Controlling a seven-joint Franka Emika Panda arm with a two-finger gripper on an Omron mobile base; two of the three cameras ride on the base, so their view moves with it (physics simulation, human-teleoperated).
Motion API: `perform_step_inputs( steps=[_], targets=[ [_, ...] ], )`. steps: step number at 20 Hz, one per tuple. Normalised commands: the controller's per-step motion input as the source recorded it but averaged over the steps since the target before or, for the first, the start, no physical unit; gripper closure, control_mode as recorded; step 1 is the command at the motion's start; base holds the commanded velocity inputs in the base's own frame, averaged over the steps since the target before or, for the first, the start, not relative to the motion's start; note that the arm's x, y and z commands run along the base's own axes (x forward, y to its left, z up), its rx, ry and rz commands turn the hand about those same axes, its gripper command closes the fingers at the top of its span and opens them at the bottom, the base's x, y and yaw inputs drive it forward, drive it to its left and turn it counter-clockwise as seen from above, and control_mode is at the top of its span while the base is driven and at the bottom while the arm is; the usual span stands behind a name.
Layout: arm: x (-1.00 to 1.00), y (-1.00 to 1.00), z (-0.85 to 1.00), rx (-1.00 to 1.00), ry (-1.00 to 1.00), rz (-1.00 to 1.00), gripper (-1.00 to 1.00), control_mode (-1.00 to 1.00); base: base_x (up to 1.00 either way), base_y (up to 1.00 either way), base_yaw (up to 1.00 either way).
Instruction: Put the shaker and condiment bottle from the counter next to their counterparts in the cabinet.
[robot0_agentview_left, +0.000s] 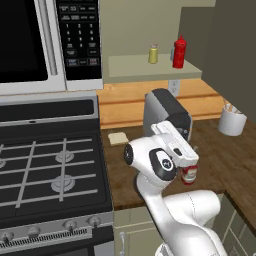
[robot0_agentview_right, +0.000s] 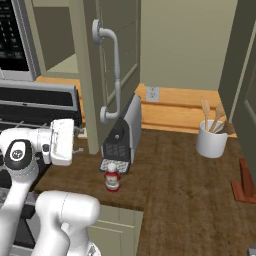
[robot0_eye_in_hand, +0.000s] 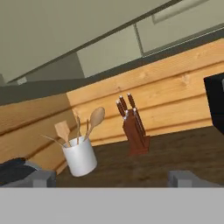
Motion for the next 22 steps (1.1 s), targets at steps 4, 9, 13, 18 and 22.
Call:
perform_step_inputs(
  steps=[4,9,13,18,22],
  targets=[
    [-0.15,-0.48,-0.69,-0.08,0.17,-0.28,-1.0,-1.0,0.0,0.0,0.0],
    [0.0,-0.15,-0.17,0.0,0.02,0.0,-1.0,-1.0,0.0,0.0,0.0],
    [0.0,-0.74,-0.67,0.0,0.13,0.0,-1.0,-1.0,0.0,0.0,0.0],
    [0.0,-0.72,-0.51,0.08,0.06,-0.02,-1.0,-1.0,0.0,0.0,0.0],
    [-0.02,-0.1,-0.36,0.07,0.0,0.0,-1.0,-1.0,0.0,0.0,0.0]
  ],
)
